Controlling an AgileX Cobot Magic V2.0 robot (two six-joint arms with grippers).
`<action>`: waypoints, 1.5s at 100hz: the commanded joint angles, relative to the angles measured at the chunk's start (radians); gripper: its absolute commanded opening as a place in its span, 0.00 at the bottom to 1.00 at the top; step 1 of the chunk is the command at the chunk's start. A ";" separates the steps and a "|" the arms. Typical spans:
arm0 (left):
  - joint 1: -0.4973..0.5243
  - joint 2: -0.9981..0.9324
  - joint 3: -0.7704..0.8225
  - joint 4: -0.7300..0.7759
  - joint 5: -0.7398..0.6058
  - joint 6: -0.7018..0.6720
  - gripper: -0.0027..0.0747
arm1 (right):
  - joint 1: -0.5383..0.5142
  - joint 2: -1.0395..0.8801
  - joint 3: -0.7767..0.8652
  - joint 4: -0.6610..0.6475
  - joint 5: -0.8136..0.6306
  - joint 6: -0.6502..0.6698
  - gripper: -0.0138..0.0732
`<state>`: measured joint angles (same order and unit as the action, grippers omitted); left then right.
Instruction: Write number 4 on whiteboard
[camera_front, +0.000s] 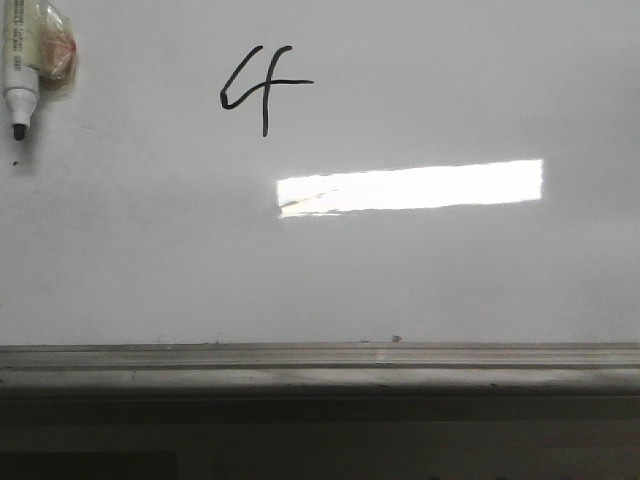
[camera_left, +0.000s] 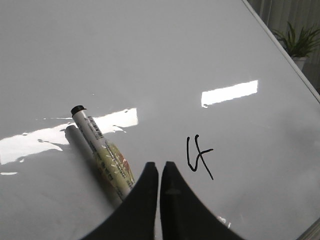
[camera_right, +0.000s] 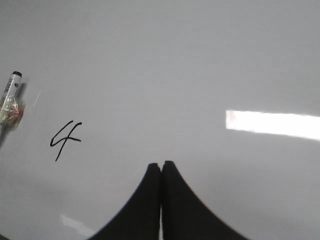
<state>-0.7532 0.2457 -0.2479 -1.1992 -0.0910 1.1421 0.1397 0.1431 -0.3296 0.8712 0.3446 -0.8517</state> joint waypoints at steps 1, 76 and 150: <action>0.002 -0.052 0.000 0.002 -0.023 0.001 0.01 | -0.004 -0.056 0.040 0.019 -0.064 -0.013 0.08; 0.002 -0.118 0.023 -0.034 -0.022 0.001 0.01 | -0.004 -0.106 0.107 0.040 -0.071 -0.013 0.08; 0.117 -0.075 0.052 0.560 -0.008 -0.463 0.01 | -0.004 -0.106 0.107 0.040 -0.071 -0.013 0.08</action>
<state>-0.7022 0.1310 -0.1797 -0.9098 -0.0761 0.9338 0.1397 0.0259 -0.2006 0.8893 0.3291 -0.8603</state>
